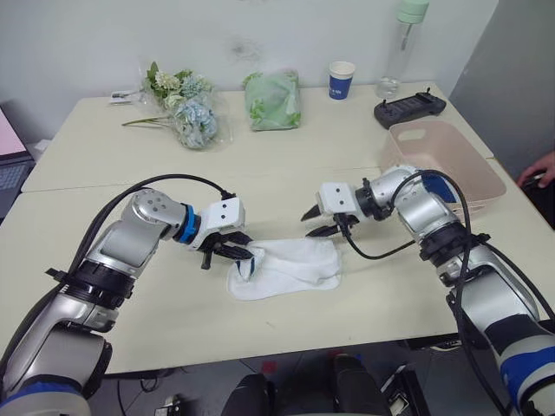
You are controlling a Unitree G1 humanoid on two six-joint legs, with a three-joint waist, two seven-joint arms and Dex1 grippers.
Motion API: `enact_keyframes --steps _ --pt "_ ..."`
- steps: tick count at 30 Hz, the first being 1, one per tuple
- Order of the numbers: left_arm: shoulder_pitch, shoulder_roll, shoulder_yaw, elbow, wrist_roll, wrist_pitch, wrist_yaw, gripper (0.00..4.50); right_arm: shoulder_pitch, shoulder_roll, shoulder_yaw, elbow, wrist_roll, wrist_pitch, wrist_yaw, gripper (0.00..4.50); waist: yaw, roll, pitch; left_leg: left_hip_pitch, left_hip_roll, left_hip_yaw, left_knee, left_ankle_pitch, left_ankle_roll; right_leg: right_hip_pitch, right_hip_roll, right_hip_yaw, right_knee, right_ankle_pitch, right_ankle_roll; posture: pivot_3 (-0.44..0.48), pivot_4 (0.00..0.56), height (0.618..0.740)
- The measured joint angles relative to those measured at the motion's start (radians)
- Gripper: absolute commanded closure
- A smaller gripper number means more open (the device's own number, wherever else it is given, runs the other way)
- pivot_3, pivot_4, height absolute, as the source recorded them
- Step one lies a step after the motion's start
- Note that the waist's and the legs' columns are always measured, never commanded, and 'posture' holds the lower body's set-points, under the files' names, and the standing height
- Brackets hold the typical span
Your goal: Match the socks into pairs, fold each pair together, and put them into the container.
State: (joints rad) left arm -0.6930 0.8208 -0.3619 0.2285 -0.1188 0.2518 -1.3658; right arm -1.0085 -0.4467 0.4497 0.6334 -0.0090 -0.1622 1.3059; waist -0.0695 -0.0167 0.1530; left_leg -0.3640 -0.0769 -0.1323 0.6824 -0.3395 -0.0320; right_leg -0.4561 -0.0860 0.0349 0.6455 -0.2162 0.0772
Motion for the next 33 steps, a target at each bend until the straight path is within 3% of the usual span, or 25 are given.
enact_keyframes --steps 3,8,14,18,22,26,33 --pt "-0.013 0.004 0.001 0.058 0.066 -0.051 0.045 1.69 0.000 -0.025 -0.059 -0.010 -0.006 -0.002 -0.052 1.03 -0.005 0.000 0.000 0.000 0.000 0.000 0.000 0.000 0.000 0.000 0.000 0.000 0.000 0.000 0.000 0.000 0.150 0.740" --pt "-0.004 0.083 0.035 0.139 0.164 -0.217 0.126 0.08 0.205 -0.118 -0.195 -0.369 0.154 0.156 -0.020 1.02 -0.004 0.000 0.000 -0.001 0.001 -0.001 0.000 0.000 0.000 0.000 -0.001 -0.002 -0.001 0.000 0.000 0.000 0.150 0.740" --pt "0.020 0.053 0.110 0.116 0.144 -0.376 0.177 0.04 0.454 -0.184 -0.171 -0.669 0.186 0.245 0.002 1.02 0.014 -0.001 0.000 -0.001 0.001 0.000 0.002 0.000 0.001 0.001 -0.002 -0.001 0.001 0.000 0.000 0.000 0.150 0.740" --pt "0.130 0.044 0.203 -0.073 0.021 -0.436 0.155 0.04 0.568 -0.171 -0.104 -0.690 0.099 0.161 -0.044 1.02 0.012 0.000 0.000 0.000 0.001 0.003 0.002 0.000 0.001 0.000 -0.002 0.002 0.002 0.000 0.000 0.000 0.150 0.740" --pt "0.242 0.051 0.205 -0.140 0.014 -0.497 0.140 0.04 0.572 -0.163 -0.091 -0.691 0.058 0.112 -0.086 1.02 0.012 0.000 0.000 0.002 0.001 0.003 0.001 0.000 0.001 0.001 0.000 0.002 0.003 0.000 0.000 0.000 0.150 0.740" --pt "0.310 0.054 0.206 -0.070 0.076 -0.628 0.198 0.04 0.571 -0.123 -0.067 -0.683 -0.006 0.071 -0.150 1.02 0.016 0.000 0.000 0.002 0.001 0.003 0.000 0.000 0.001 0.001 0.000 0.002 0.002 0.000 0.000 0.000 0.150 0.740" --pt "0.298 0.071 0.243 0.134 0.164 -0.866 0.313 0.04 0.566 -0.112 -0.053 -0.674 -0.028 0.064 -0.173 1.02 0.022 0.000 0.000 0.002 0.000 0.003 0.000 0.000 0.001 0.001 0.000 0.002 0.001 0.000 0.000 0.000 0.150 0.740"
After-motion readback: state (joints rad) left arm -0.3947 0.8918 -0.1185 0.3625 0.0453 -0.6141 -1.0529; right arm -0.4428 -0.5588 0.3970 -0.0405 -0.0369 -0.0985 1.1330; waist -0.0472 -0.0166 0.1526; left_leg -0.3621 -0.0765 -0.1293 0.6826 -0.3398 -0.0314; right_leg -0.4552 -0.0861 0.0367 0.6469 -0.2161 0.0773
